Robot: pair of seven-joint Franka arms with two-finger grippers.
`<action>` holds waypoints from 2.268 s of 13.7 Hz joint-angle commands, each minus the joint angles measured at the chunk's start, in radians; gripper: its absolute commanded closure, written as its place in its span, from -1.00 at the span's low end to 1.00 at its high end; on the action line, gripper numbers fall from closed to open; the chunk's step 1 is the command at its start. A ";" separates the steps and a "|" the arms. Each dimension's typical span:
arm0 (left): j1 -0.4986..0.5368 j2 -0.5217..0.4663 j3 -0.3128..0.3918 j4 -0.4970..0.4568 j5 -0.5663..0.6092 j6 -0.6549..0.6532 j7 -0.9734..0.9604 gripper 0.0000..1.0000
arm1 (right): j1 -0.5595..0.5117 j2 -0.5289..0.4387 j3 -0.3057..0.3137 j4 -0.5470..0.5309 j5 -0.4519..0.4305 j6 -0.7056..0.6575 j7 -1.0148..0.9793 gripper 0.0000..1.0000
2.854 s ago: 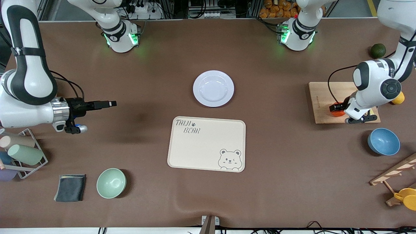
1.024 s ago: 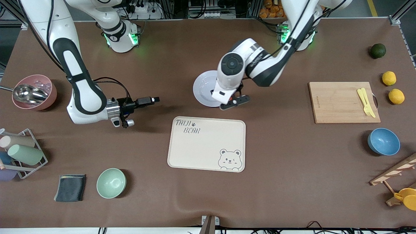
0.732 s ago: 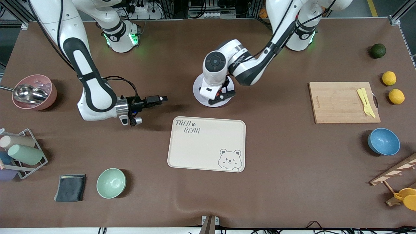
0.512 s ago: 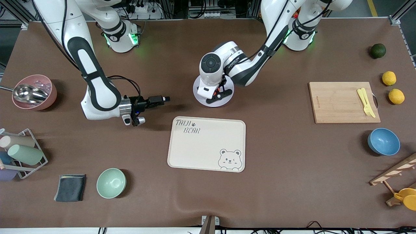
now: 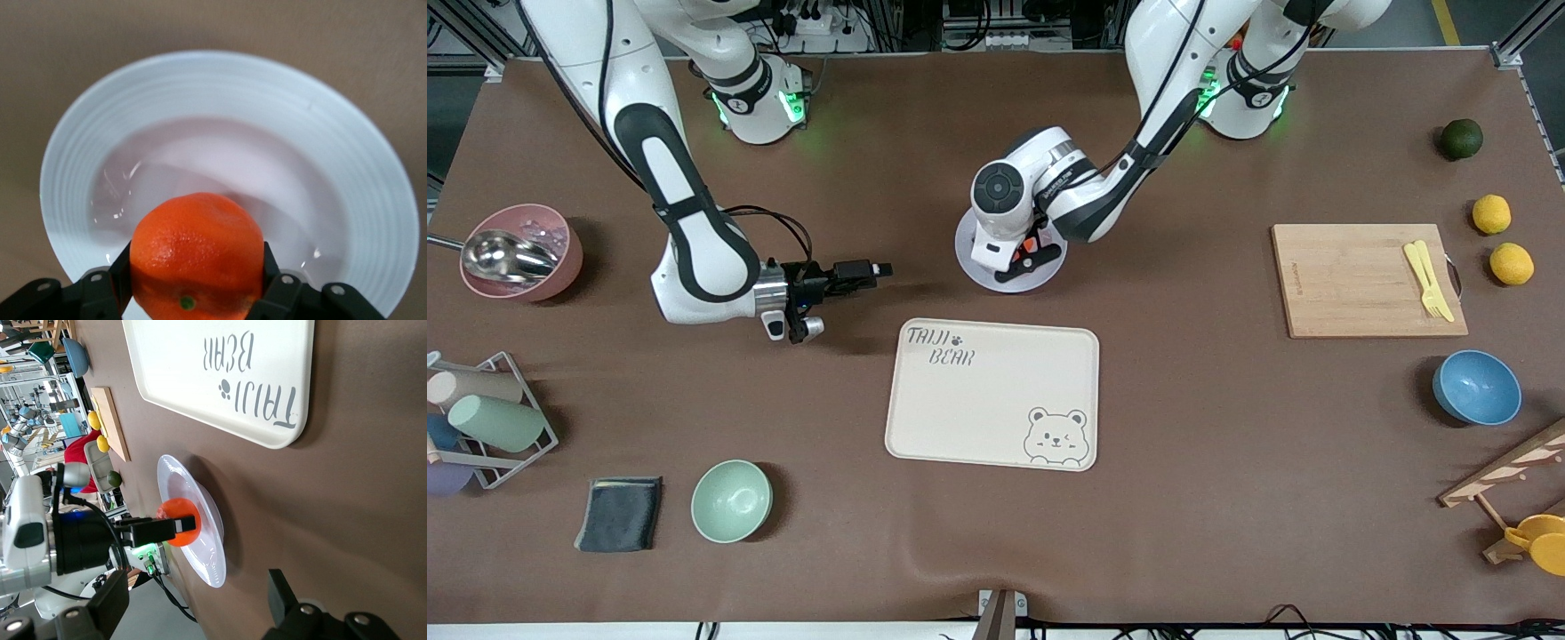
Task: Place orange and plate with both arms
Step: 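Release the orange onto the plate while the right gripper approaches the plate, then grip the plate rim with the right gripper while the left gripper withdraws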
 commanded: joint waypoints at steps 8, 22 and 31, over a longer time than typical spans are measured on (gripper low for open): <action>0.062 -0.252 0.019 0.001 0.013 -0.180 -0.074 -1.00 | 0.028 -0.008 -0.003 -0.025 0.040 0.020 -0.055 -0.82; 0.596 -0.491 0.024 0.186 0.076 -0.382 0.616 -1.00 | 0.288 0.048 -0.003 -0.052 0.327 0.240 -0.120 -0.61; 0.665 -0.599 0.266 0.274 0.027 -0.491 1.268 -1.00 | 0.369 0.074 -0.003 -0.062 0.431 0.270 -0.146 -0.38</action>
